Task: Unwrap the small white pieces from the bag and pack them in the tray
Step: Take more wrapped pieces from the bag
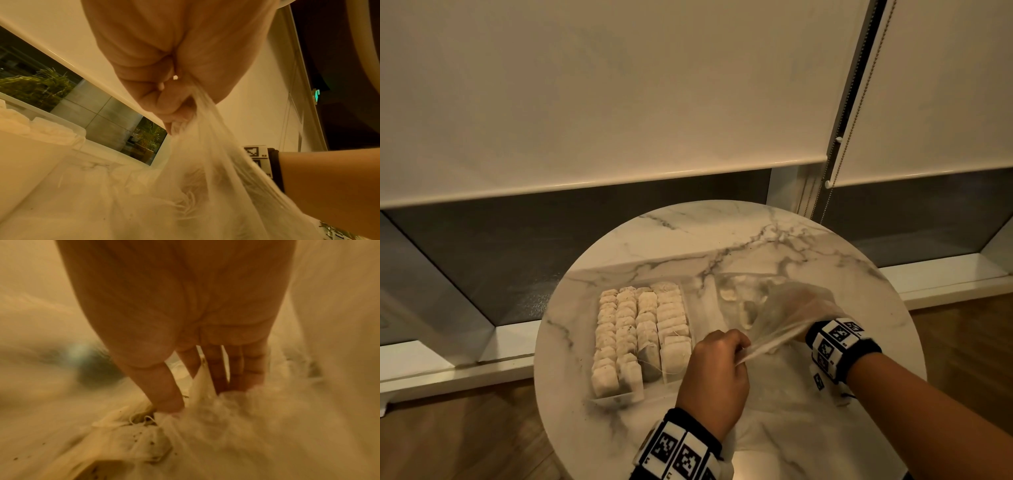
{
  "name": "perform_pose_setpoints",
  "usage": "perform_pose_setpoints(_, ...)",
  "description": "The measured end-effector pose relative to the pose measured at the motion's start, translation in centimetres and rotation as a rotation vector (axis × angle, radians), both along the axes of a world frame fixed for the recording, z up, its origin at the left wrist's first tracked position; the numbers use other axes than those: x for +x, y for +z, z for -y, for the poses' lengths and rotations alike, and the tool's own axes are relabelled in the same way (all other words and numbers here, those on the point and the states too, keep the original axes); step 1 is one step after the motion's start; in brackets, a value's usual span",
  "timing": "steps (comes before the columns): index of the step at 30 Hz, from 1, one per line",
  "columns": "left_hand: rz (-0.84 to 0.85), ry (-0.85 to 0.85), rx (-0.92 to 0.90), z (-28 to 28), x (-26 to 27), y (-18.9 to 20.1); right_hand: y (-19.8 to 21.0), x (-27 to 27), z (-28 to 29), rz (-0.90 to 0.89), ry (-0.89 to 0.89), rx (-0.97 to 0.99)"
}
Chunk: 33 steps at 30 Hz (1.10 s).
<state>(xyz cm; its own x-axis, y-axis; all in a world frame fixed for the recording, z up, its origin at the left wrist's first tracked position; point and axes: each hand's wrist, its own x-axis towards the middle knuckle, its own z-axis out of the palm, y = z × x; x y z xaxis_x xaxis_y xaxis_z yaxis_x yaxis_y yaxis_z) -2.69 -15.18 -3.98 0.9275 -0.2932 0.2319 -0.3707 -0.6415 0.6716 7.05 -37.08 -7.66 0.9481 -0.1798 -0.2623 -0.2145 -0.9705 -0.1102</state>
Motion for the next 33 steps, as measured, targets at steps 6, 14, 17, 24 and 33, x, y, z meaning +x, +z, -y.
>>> perform_pose_setpoints(6,0.004,-0.01,-0.009,0.2,-0.1,0.1,-0.6,-0.3,1.0,-0.044,0.081,-0.082)
perform_pose_setpoints(14,-0.009,-0.02,-0.008,0.4,-0.5,0.1,-0.3,0.8,2.2,0.099,-0.08,-0.14)
perform_pose_setpoints(17,-0.01,-0.028,-0.005,0.6,-0.6,0.0,1.5,-0.9,1.6,0.056,-0.056,-0.069)
perform_pose_setpoints(24,-0.038,-0.047,0.018,0.9,-0.9,-0.2,-6.4,3.8,6.1,-0.066,-0.139,-0.091)
perform_pose_setpoints(33,-0.037,-0.068,0.025,1.1,-1.1,-0.4,-2.1,1.3,3.7,-0.071,-0.18,-0.169)
